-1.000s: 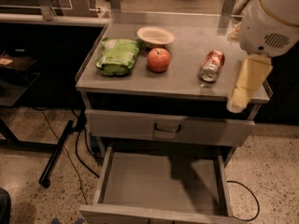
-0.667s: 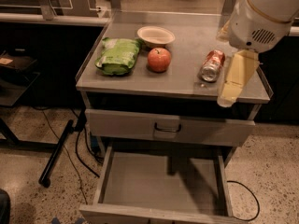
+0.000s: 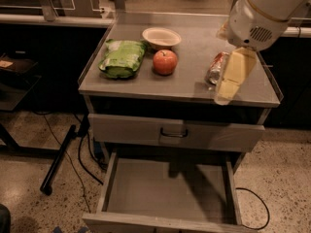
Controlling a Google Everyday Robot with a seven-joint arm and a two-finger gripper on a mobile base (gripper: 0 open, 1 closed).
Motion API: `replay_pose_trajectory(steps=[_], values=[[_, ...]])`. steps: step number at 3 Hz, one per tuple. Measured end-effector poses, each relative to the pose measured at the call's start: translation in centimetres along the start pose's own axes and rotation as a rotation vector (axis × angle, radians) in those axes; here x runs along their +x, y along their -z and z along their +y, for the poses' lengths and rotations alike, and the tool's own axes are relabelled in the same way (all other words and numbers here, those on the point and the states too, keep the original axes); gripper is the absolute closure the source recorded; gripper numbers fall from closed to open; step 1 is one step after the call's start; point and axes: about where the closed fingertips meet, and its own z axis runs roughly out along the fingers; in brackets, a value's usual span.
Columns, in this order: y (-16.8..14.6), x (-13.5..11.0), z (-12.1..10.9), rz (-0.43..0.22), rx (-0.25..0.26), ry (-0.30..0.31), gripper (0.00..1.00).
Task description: Place apple into middle drawer
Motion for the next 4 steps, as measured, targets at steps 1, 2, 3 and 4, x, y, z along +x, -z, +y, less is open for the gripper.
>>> replay_pose_trajectory(steps=[1, 2, 3, 4], values=[[-1.6, -3.1, -3.4, 0.011, -0.002, 0.025, 0.0], [-3.3, -5.3, -5.9, 0.024, -0.022, 0.042, 0.0], [-5.8, -7.2, -7.7, 0.01, -0.073, 0.053, 0.0], [-6.2, -7.7, -8.2, -0.003, -0.062, 0.054, 0.0]])
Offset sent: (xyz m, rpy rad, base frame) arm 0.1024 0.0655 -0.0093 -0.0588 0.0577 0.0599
